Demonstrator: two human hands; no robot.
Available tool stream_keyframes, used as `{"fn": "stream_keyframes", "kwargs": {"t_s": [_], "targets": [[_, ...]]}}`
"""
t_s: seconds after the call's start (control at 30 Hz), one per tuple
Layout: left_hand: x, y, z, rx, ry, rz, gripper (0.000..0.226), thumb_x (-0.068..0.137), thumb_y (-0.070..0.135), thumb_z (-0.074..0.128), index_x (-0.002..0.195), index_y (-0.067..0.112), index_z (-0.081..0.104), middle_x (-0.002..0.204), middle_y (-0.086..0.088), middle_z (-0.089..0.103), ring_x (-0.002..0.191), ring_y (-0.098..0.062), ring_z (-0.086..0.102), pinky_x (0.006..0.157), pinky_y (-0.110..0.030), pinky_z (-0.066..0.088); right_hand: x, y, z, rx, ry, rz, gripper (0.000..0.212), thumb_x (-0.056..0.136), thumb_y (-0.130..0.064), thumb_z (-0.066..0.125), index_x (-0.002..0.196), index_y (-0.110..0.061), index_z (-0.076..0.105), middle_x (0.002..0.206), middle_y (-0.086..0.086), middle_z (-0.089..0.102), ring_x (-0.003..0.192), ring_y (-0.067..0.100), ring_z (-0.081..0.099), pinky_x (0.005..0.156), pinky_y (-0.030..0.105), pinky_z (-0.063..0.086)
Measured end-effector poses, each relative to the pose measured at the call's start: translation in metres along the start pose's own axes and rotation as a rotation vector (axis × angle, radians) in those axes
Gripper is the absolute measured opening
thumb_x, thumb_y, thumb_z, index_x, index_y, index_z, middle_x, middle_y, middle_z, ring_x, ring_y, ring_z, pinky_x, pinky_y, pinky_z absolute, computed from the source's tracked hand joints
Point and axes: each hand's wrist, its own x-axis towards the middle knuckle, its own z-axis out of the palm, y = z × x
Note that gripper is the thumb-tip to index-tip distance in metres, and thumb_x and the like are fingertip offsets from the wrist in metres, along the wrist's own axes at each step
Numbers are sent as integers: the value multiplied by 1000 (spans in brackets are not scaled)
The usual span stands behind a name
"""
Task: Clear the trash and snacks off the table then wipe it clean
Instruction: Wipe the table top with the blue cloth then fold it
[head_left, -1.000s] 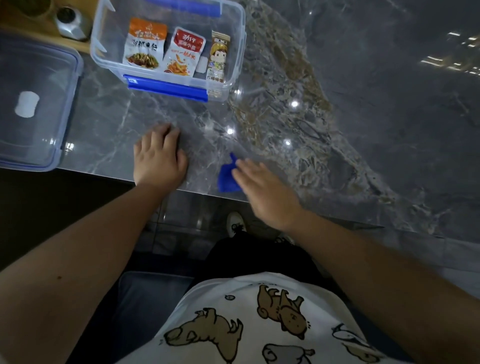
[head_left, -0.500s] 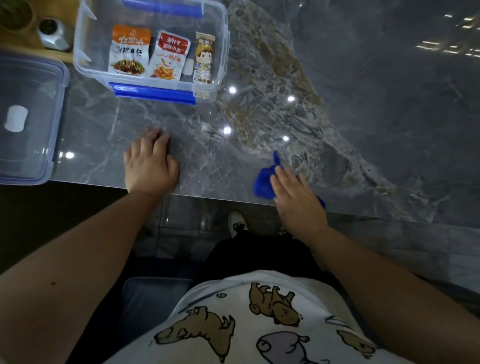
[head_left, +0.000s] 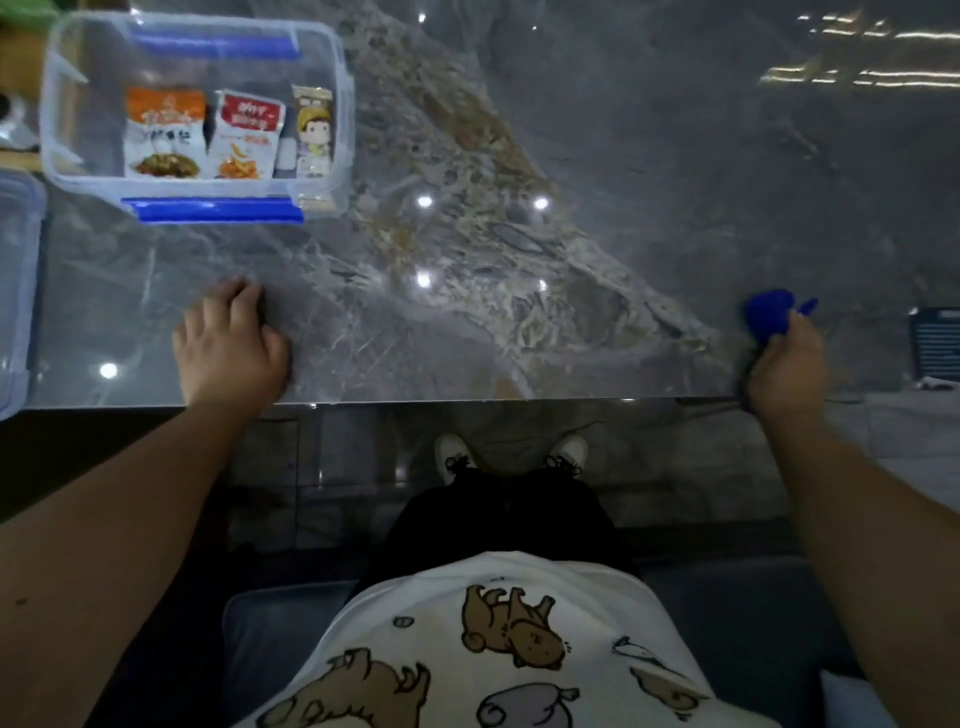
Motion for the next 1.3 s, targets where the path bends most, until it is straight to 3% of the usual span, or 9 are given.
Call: {"fn": "stream_keyframes", "kwargs": {"t_s": [0.17,0.27,0.4,0.5,0.7,0.83,0.93,1.1,1.3], "targets": [[-9,40,-16,-25,-74,-7,50,79,32,43,123,10,54,138,-19,43,117,-45,42,97,-57,34,7,-34,-40,778,22,416,36,98,-16,38,131,-3,48,124,19,57,103,27,56,88,38,45],[-19,99,-22,-170,-95,195,45,83,21,48,122,0,57,132,-26,50,116,-46,47,100,-55,35,-22,-61,-63,1440,-428,592,44,85,-27,51,124,-7,54,103,10,68,82,21,67,74,30,56],[-22,200,-46,-465,-236,372,42,93,17,52,131,1,53,131,-22,54,117,-38,53,101,-38,36,-49,-87,-79,1586,-847,487,48,75,-40,61,110,-8,68,102,11,73,87,21,70,75,30,57],[-13,266,-67,-568,-344,475,48,94,26,56,140,15,45,140,-7,50,122,-21,52,99,-30,41,-54,-93,-92,1561,-1009,449,51,76,-41,62,116,-9,66,114,11,68,100,23,64,86,32,53],[2,372,-102,-471,-722,813,74,83,44,69,146,30,33,144,10,43,119,-1,45,90,-15,34,-48,-85,-124,1427,-1016,182,41,85,-16,55,124,-1,54,109,19,66,88,25,68,72,32,58],[1,414,-97,-260,-730,985,38,85,39,68,119,26,60,111,7,62,101,-10,58,83,-25,43,-35,-62,-138,1319,-1015,146,38,78,-10,64,114,-3,55,103,19,64,85,24,67,74,32,58],[-3,434,-83,-290,-851,933,19,88,36,65,101,22,65,93,2,67,85,-15,63,78,-35,50,-18,-25,-146,1183,-1072,116,35,75,-5,72,107,-8,58,99,13,67,85,20,67,73,30,57],[-10,471,-45,-212,-969,841,21,90,39,62,101,22,64,94,3,67,84,-12,62,74,-28,48,26,33,-154,732,-1080,14,19,84,-11,68,101,-19,65,93,-2,73,82,8,69,66,20,53],[-4,554,-12,-216,-953,691,14,88,33,66,98,24,62,93,4,63,85,-14,59,72,-25,44,127,83,-178,267,-850,-225,11,86,-34,65,91,-26,71,87,-4,73,83,11,67,72,28,54]]}}
